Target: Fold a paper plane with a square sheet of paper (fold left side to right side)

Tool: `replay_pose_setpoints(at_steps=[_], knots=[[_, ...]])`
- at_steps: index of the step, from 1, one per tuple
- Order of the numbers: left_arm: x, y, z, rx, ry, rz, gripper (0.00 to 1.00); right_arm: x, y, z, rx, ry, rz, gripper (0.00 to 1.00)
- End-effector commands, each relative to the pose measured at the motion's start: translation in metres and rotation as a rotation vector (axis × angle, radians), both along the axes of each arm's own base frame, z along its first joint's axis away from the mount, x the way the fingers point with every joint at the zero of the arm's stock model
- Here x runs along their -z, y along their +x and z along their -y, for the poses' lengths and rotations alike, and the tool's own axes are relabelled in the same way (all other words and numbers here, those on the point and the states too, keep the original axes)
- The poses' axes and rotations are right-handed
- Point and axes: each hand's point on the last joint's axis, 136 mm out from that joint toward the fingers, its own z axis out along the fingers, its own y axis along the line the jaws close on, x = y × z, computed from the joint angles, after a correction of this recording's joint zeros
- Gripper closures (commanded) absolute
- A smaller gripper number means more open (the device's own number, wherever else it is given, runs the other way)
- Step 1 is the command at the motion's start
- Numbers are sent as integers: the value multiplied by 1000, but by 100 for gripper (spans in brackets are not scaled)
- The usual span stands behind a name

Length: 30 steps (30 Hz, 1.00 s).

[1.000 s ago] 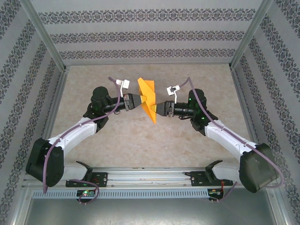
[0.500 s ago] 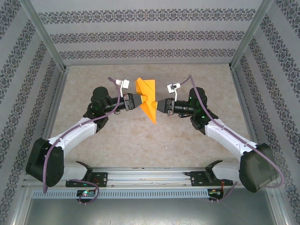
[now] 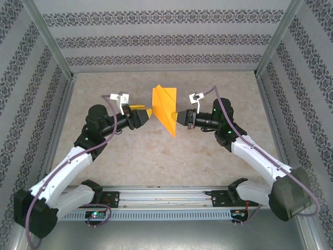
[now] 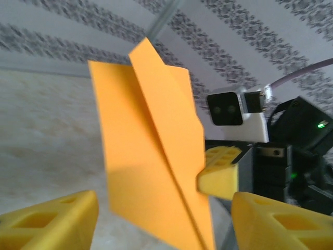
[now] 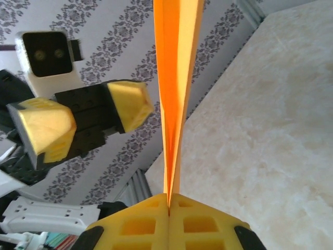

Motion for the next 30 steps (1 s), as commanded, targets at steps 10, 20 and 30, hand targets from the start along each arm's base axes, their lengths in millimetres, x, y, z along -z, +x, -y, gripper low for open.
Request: replay_pose_setpoints(at_steps=[10,20,30], knots=[[20,-14,-54,-253,176,62,9,51,11,25,254,-575,55,100],[9,-20,-86,-415,203,102,8,101,23,58,443,-1175,76,100],[8,-26,-104,-490,239,112,8,129,40,58,479,-1556,123,100]])
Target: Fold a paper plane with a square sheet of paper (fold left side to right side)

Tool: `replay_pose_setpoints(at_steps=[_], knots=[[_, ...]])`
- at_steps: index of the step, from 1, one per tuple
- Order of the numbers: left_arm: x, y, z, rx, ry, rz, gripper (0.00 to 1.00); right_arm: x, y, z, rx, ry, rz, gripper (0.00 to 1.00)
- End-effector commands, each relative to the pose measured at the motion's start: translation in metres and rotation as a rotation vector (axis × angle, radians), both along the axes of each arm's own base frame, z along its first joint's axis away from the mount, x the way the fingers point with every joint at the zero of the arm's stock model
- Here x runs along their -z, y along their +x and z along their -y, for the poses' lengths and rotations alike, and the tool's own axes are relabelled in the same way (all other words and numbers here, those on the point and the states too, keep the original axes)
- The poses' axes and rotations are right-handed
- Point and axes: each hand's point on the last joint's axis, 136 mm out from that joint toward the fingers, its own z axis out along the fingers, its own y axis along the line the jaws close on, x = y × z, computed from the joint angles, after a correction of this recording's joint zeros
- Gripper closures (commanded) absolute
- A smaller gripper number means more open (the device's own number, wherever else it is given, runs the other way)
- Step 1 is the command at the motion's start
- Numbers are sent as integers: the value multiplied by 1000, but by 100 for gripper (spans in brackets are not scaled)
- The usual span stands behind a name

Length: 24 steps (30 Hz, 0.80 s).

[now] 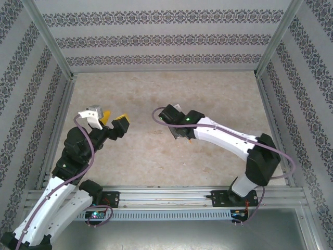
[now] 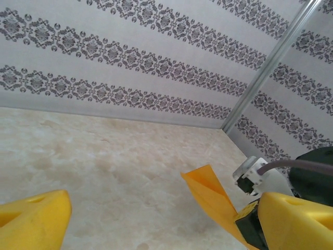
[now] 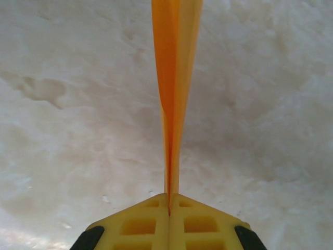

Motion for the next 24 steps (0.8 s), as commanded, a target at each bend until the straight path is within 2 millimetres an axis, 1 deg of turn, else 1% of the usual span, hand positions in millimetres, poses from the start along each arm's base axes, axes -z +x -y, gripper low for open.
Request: replay_pose_setpoints(at_steps=[1,6,9,19,24], knots=[[9,1,-6,-32,45,-19,8,-4,7,17,42,-196,46,100],[10,2,-7,-35,49,-20,7,10,15,9,61,-295,55,100],[11,1,-7,-35,53,-21,7,22,18,6,71,-342,39,100],[16,-1,-8,-35,55,-28,7,73,21,-9,68,-415,-78,100],[16,-1,-6,-25,38,-27,7,96,21,-16,89,-414,-115,97]])
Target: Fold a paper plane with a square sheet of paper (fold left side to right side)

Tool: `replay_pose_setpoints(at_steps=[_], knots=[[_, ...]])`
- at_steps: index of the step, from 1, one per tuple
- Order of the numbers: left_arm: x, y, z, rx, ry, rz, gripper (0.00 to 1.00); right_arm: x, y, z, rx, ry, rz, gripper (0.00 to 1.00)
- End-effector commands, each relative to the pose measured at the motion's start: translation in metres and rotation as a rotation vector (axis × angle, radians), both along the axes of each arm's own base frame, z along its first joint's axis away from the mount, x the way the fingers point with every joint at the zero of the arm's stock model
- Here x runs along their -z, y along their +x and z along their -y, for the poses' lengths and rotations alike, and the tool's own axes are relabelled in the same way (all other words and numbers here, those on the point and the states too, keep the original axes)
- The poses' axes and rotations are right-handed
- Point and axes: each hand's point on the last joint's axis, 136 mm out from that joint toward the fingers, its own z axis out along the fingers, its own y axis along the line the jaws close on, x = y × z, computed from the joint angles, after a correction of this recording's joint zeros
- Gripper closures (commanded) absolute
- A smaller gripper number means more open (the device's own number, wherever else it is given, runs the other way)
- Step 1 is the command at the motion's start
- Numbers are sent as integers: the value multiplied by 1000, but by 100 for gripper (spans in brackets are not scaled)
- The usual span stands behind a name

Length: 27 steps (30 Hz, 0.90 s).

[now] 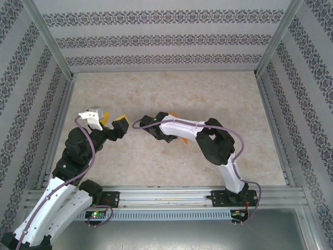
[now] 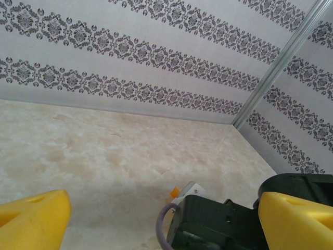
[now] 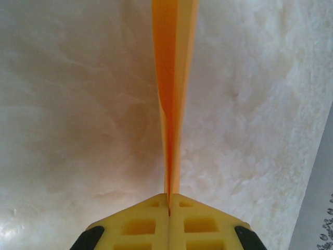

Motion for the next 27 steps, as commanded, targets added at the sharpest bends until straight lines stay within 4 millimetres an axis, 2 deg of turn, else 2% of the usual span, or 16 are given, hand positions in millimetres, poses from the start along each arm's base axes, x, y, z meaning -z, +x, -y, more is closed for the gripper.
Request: replay_pose_setpoints(at_steps=[1,8,16,22,27], knots=[[7,-1,-1,1,11,-7,7,11,-3,-6,27,-1,-23,97],[11,1,2,8,3,-19,7,32,-7,-10,44,3,-75,89],[13,5,13,59,-11,-47,7,29,-13,-22,39,97,-108,67],[21,13,26,101,-42,-104,7,11,-17,-25,48,202,-104,49],[41,20,41,145,-105,-200,7,-12,-20,-22,52,325,-79,36]])
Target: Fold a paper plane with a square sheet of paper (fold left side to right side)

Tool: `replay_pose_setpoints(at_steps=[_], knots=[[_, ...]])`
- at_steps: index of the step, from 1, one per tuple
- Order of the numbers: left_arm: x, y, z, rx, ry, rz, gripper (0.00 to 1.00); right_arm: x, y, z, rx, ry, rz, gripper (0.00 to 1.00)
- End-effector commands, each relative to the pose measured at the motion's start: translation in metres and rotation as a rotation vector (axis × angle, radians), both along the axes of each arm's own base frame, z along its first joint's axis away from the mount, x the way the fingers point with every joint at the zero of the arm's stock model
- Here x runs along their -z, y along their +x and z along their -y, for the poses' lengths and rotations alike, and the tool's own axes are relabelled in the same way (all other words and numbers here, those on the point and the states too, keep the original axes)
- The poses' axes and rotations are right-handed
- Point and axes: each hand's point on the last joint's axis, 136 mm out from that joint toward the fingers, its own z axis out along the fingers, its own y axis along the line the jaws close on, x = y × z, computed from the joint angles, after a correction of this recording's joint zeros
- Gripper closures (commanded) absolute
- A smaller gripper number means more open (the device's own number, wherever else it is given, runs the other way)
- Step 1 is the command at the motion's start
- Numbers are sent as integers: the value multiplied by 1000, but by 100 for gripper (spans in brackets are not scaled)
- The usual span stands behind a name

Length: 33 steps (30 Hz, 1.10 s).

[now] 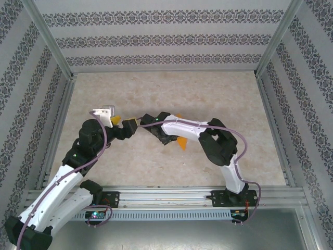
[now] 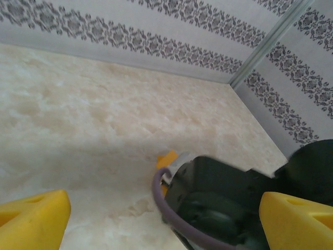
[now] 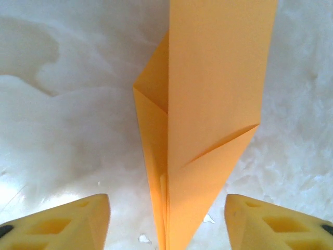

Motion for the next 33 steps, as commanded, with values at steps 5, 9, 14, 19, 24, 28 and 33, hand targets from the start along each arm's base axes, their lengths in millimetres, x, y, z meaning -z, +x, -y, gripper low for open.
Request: replay_pose_setpoints(at_steps=[5,9,14,19,24,28,33], knots=[[28,12,19,23,-126,-148,8,-47,-1,19,52,230,90,27],[62,23,39,69,-203,-262,14,-60,-2,39,91,375,128,22],[94,40,77,174,-296,-376,23,-59,-7,74,165,532,124,18],[126,55,119,248,-339,-489,26,-55,-15,104,250,692,139,9],[153,74,154,291,-406,-564,38,-55,-22,125,333,907,176,2],[171,88,175,307,-448,-605,43,-55,-27,142,393,1034,207,2],[191,103,187,308,-466,-652,44,-55,-33,151,398,1073,212,2]])
